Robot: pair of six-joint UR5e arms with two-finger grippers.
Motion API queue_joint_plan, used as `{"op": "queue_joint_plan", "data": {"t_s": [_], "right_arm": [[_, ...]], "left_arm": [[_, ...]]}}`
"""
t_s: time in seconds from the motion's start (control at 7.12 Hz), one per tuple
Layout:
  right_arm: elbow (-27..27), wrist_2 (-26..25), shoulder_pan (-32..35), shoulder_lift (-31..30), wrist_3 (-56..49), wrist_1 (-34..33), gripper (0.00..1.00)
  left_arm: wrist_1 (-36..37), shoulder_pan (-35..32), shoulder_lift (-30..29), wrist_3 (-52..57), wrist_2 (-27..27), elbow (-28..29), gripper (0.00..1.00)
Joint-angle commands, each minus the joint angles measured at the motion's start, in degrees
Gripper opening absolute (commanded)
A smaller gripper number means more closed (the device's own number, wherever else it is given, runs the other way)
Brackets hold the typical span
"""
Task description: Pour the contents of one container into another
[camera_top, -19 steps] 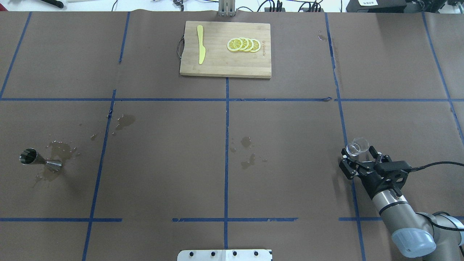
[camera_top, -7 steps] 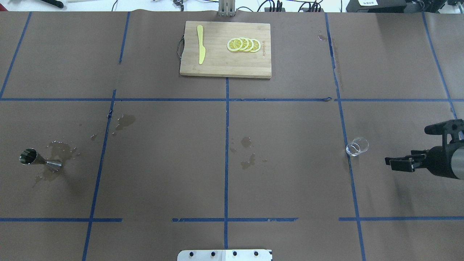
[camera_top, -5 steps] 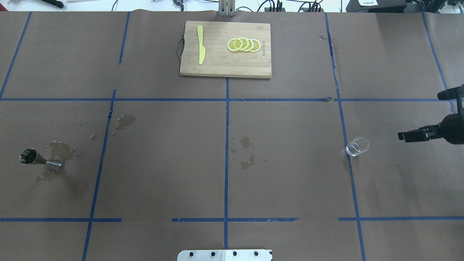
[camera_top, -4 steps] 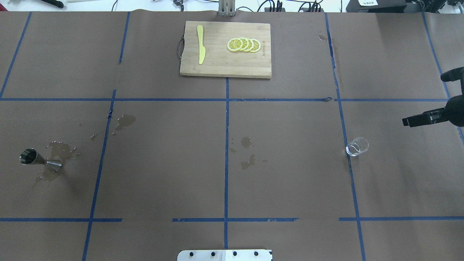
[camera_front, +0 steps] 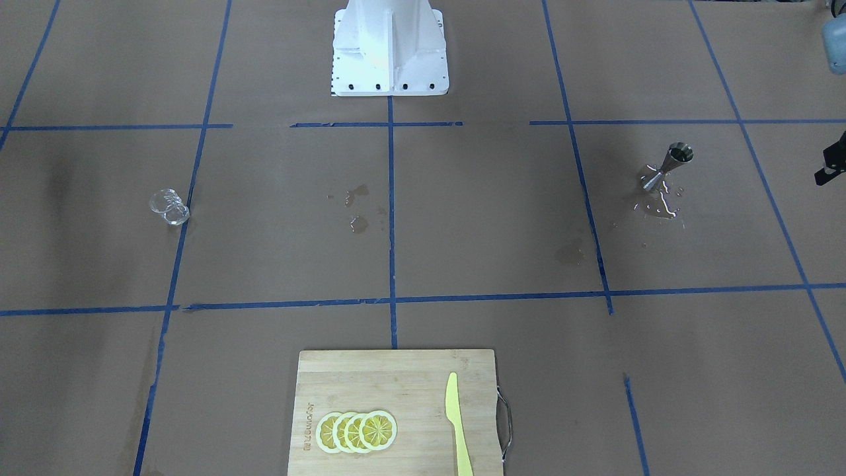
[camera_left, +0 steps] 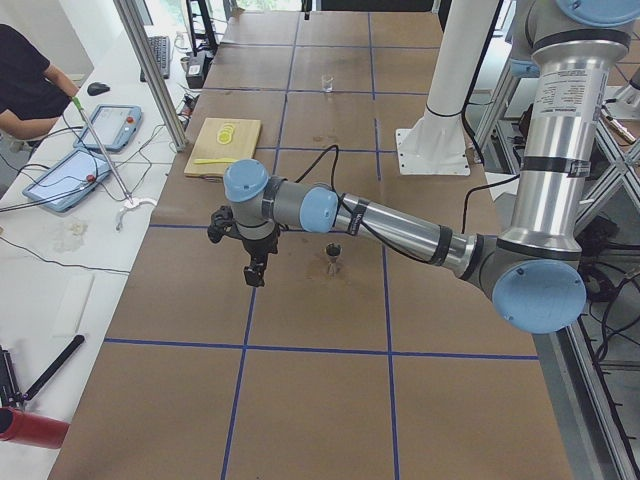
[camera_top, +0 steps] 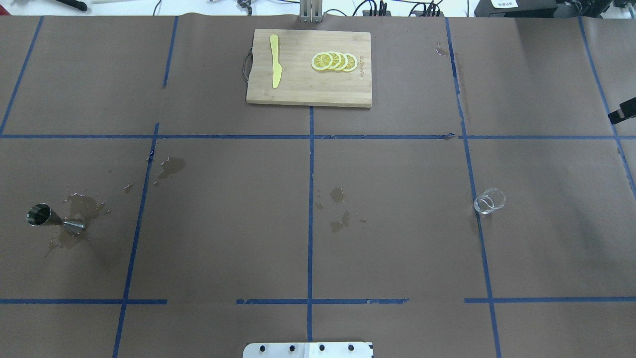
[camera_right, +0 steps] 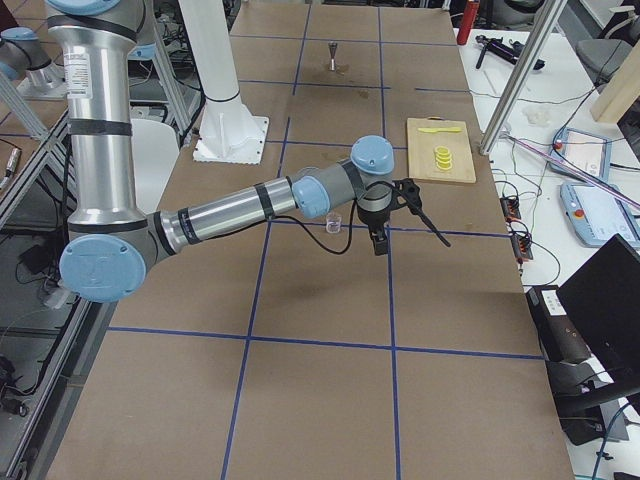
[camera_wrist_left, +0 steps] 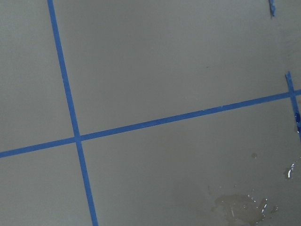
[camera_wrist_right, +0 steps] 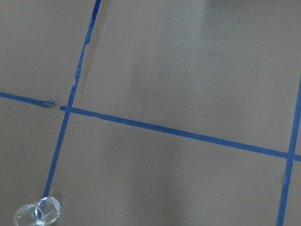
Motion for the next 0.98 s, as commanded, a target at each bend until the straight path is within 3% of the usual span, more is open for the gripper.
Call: {"op": "queue_joint_plan", "data": {"t_s": [0.0,0.28,0.84], "right_arm": [[-1.8,4.2,5.3,-1.8,-4.2,-3.1,1.00],[-6.9,3.5,6.3,-3.3,-12.7,-2.9,1.00],[-6.5,-0.3,6.1,-4.7,-12.4,-2.0,1.00]], "left_arm": [[0.1,-4.5,2.5,4.9,-0.1,3.8,1.00],[0.3,-7.0,4.9,7.7,-0.3,2.6,1.00],[-0.1,-6.9,3.8,7.8,-0.2,1.5,1.00]]}}
